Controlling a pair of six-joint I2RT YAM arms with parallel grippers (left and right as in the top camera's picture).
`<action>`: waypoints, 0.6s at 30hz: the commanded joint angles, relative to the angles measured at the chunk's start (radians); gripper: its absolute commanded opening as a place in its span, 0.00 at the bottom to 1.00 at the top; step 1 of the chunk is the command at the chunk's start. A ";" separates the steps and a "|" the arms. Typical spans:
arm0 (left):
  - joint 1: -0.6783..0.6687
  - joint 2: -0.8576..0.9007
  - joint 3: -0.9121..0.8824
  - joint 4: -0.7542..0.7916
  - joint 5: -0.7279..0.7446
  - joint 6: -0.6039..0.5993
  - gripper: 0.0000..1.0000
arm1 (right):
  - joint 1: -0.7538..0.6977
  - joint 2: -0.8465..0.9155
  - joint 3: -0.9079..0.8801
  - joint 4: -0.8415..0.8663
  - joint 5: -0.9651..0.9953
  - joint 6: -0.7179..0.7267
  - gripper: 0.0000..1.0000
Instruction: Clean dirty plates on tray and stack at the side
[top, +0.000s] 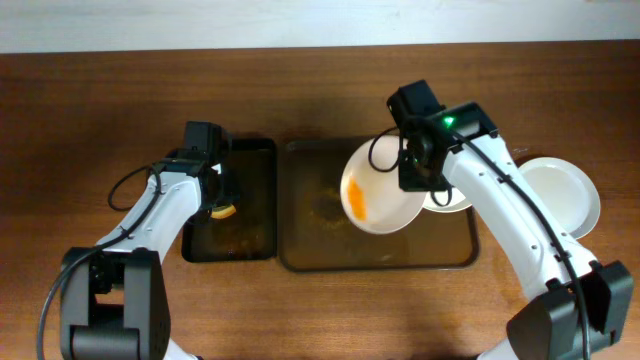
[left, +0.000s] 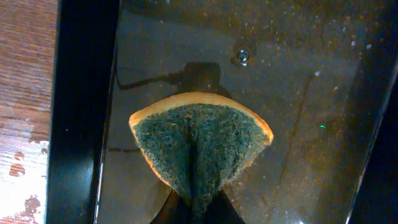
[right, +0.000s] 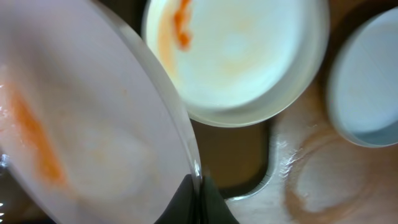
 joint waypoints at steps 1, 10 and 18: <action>0.002 -0.010 0.002 0.003 0.011 0.002 0.00 | 0.084 -0.012 0.058 -0.025 0.280 -0.012 0.04; 0.002 -0.007 0.002 0.002 0.012 0.002 0.00 | 0.589 0.144 0.056 0.057 1.149 -0.009 0.04; 0.002 -0.007 0.002 0.002 0.012 0.002 0.00 | 0.363 0.185 0.057 0.171 0.355 0.059 0.04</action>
